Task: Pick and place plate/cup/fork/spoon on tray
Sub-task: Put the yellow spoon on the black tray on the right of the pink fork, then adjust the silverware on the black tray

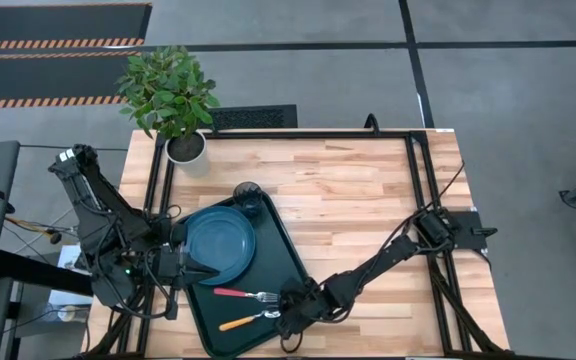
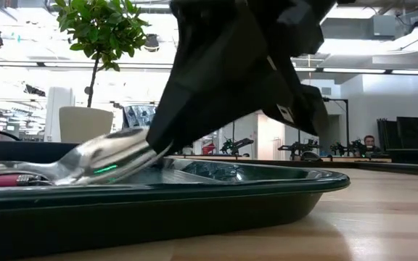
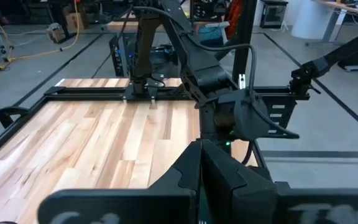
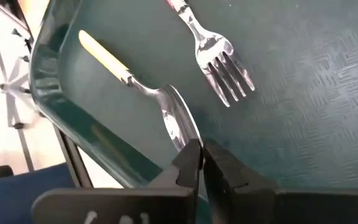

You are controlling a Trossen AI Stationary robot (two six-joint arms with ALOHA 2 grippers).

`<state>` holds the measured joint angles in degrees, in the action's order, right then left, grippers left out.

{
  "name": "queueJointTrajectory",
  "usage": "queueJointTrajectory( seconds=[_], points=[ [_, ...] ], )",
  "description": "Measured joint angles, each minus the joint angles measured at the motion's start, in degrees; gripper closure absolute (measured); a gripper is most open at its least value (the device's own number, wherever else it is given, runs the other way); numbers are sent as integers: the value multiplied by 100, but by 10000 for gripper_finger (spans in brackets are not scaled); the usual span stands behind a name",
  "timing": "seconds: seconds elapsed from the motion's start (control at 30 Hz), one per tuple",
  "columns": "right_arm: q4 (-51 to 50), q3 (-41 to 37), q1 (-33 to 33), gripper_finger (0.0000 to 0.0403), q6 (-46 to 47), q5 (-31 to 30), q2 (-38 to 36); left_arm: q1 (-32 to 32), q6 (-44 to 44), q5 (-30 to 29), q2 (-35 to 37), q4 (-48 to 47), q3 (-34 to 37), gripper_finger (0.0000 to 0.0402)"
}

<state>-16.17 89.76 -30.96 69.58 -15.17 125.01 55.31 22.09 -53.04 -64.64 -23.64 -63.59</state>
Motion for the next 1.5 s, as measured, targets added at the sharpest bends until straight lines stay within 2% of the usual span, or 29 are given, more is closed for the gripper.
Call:
queueJointTrajectory(
  seconds=[0.27, 0.63, 0.83, 0.97, 1.17, 1.3, 1.5],
  points=[
    [-29, -3, -2, 335, -108, 209, 2, 0, -2, -46, 0, -2, 0, 401],
    [4, 8, 57, 302, -362, 186, -130, 0, -3, -55, 0, -5, 0, 401],
    [-24, 746, 231, 301, -1149, 160, -219, 4, 73, -55, 0, 2, 0, 401],
    [-164, 1057, 470, 318, -1466, -251, -207, 4, 103, -55, 0, 0, 0, 401],
    [140, 1064, 791, 393, -1890, -587, 139, 4, 237, -132, 1, -235, 0, 401],
    [-80, 1461, 759, 394, -1887, -559, 624, 4, 509, -133, 16, -476, 0, 401],
    [-994, 2566, 876, 398, -2042, -586, 1414, 2, 936, -134, 17, -853, 0, 401]
  ],
)
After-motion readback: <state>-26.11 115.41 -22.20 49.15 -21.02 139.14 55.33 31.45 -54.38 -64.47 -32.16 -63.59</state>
